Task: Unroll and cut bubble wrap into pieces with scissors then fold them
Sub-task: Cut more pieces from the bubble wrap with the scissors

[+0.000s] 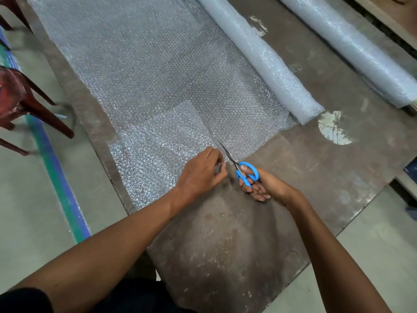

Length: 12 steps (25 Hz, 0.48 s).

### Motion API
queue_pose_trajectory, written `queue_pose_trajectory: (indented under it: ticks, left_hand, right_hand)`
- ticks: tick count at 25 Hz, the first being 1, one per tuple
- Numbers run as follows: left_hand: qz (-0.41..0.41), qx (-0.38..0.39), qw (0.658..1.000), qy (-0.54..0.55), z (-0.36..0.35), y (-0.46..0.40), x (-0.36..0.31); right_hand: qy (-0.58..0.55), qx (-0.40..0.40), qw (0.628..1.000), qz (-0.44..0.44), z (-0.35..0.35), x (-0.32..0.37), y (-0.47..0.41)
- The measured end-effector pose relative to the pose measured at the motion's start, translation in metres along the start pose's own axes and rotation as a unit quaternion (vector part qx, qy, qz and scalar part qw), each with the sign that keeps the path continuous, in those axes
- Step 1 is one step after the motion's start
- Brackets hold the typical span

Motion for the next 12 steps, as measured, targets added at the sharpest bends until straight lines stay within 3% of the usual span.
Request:
queue_pose_trajectory:
  ticks: [8, 12]
  left_hand:
    - [0.007, 0.005, 1.000, 0.013, 0.001, 0.000, 0.002]
    - [0.011, 0.013, 1.000, 0.015, 0.003, -0.002, 0.002]
  right_hand:
    - [0.057, -0.028, 0.998, 0.026, 0.003, 0.007, -0.014]
    - [0.065, -0.022, 0.998, -0.007, 0.008, 0.009, -0.015]
Point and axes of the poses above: each hand's wrist, its own y-axis away from the middle knuckle, its own z-axis out of the back of the hand, x = y × z, the point moved 4 cm from there along -y, towards the middle knuckle, and after that the axes turned 11 degrees about y, right-handed, at the moved point
